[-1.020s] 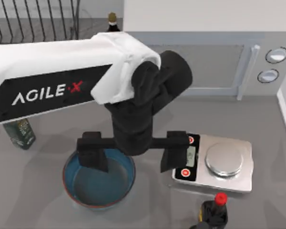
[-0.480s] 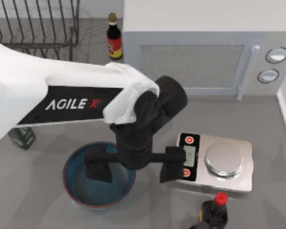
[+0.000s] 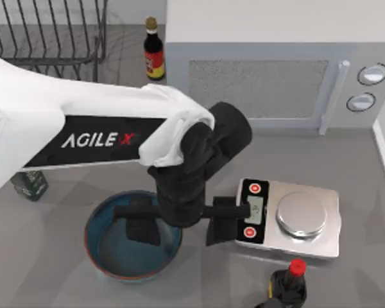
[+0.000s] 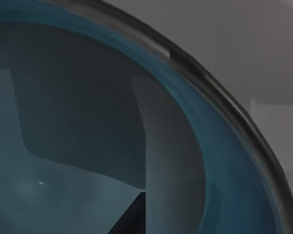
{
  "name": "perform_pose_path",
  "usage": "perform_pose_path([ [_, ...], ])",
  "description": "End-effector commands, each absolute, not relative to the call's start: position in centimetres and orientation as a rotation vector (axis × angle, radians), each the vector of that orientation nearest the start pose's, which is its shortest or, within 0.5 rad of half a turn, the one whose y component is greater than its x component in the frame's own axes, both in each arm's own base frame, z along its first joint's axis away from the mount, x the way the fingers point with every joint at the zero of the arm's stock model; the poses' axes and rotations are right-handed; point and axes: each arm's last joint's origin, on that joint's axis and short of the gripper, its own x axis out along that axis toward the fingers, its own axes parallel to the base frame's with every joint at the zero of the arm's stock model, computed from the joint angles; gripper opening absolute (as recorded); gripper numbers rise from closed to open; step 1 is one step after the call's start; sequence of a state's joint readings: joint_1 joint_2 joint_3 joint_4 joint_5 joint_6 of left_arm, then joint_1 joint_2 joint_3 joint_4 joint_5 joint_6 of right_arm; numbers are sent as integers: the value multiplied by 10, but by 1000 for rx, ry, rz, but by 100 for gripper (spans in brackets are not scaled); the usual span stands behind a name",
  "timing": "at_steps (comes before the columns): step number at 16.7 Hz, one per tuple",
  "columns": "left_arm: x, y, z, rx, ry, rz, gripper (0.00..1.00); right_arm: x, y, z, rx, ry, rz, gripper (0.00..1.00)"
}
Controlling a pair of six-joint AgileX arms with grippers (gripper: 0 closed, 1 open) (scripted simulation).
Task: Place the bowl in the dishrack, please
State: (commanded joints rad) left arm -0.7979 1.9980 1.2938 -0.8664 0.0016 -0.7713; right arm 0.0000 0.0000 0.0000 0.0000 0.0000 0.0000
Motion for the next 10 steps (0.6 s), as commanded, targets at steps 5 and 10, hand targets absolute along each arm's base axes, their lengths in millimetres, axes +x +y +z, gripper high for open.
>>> perform_pose_path([
  [5, 254, -256, 128, 15, 1571, -16, 17, 106, -1, 160, 0, 0, 0, 100],
  [10, 254, -256, 128, 15, 1571, -16, 0, 106, -1, 160, 0, 0, 0, 100],
])
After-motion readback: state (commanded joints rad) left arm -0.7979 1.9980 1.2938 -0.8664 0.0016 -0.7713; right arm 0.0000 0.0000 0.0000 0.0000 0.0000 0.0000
